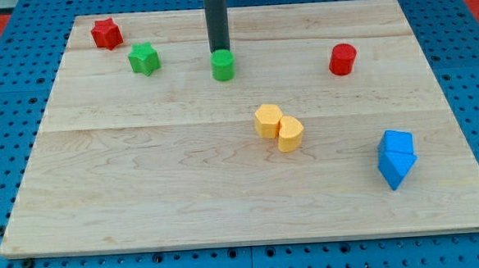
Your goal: Slide the yellow hexagon to the right side of the green circle
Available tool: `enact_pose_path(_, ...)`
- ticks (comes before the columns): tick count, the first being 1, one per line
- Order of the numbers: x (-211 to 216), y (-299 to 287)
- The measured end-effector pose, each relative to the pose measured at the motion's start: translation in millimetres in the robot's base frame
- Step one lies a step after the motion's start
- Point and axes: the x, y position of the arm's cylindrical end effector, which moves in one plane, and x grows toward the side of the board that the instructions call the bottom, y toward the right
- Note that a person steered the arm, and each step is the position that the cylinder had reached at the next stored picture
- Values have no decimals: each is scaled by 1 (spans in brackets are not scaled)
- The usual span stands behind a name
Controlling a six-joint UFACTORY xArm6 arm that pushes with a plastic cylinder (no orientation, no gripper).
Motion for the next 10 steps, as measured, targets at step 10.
enact_pose_path(10, 88, 135)
